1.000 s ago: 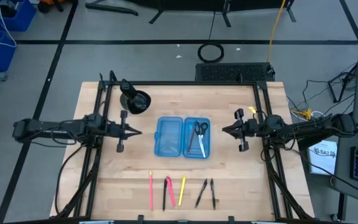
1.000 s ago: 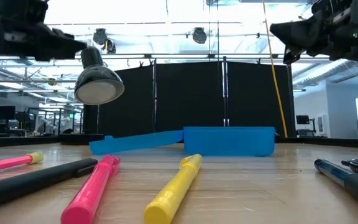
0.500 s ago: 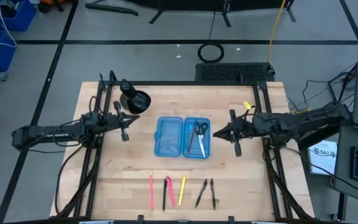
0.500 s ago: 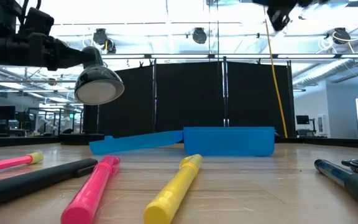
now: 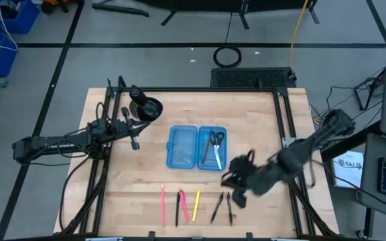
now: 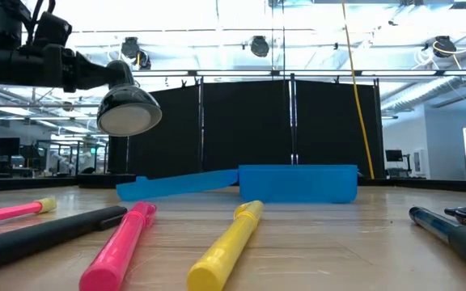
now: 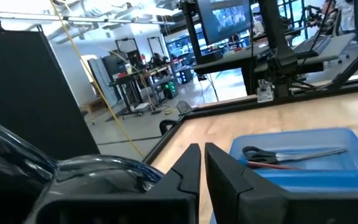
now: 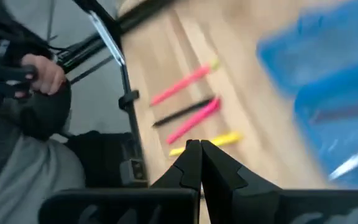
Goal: Pick & place school supplies into a supply box
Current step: Put the right black pen into the supply box
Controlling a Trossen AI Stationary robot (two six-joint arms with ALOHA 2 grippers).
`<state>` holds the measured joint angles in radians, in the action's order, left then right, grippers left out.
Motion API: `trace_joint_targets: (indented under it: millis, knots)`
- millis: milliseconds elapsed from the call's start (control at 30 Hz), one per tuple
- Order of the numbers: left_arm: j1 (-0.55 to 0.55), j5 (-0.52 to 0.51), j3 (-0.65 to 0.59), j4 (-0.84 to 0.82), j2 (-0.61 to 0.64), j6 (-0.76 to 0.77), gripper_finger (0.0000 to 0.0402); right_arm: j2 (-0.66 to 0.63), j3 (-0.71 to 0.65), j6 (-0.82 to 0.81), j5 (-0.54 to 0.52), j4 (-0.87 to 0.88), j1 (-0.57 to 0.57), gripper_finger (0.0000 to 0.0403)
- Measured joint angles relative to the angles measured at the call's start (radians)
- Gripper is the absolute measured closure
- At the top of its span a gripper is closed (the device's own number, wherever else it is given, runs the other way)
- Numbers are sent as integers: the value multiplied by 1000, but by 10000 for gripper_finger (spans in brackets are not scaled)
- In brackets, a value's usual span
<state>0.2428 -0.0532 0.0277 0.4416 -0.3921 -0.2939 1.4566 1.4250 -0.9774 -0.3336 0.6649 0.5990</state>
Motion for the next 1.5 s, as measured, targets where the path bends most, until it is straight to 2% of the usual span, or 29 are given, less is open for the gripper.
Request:
trace_joint_targets:
  millis: [167, 367, 467, 600, 767, 967, 1100, 1200, 1500]
  knots:
    - [0, 0, 0, 23, 0, -19, 389, 166, -1, -314, 51, 40, 23, 403]
    - [0, 0, 0, 39, 0, -11, 395, 306, -1, -570, 163, 120, 26, 403]
    - [0, 1, 0, 39, 0, -13, 382, 341, -1, -639, 192, 154, 26, 403]
    - [0, 0, 0, 33, 0, -15, 370, 359, -2, -629, 212, 154, 17, 395]
    - [0, 0, 0, 25, 0, -18, 376, 358, -2, -701, 236, 126, 24, 352]
    - [0, 0, 0, 20, 0, -18, 395, 374, -2, -987, 266, 83, 111, 271]
    - [0, 0, 0, 18, 0, -25, 395, 411, -2, -1143, 316, 84, 152, 232]
    - [0, 0, 0, 18, 0, -26, 381, 447, -2, -1168, 362, 64, 155, 217]
    - [0, 0, 0, 17, 0, -26, 367, 514, -2, -1070, 365, 56, 89, 212]
